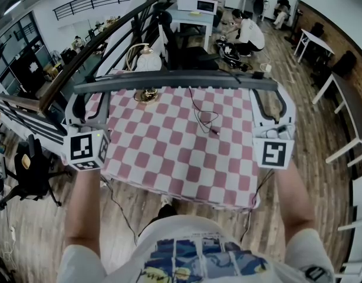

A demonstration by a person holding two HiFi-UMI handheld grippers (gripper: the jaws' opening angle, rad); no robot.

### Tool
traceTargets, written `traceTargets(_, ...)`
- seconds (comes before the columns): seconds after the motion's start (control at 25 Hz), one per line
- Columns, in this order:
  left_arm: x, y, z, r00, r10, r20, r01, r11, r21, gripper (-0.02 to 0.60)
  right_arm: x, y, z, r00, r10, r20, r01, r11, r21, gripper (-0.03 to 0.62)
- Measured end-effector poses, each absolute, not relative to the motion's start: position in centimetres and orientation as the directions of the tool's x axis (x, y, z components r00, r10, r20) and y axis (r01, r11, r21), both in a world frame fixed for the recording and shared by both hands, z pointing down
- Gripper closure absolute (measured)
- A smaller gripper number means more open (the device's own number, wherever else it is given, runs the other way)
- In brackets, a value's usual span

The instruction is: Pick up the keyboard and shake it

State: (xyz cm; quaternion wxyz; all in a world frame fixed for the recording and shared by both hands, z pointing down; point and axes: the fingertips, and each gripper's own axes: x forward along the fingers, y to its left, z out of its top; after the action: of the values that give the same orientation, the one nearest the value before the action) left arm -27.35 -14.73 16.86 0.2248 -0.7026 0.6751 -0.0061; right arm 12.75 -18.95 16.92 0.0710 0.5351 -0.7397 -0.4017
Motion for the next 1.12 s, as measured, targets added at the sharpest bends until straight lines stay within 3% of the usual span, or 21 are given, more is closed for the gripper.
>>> traceTargets(1.12, -26.87, -14.00, 16.37, 0.088, -0.948, -0.306, -0.945, 0.018, -0.326, 0.327, 13.37, -18.21, 16.61, -0.407, -0.852, -0.328, -0.726, 0.085, 0.683, 0.407)
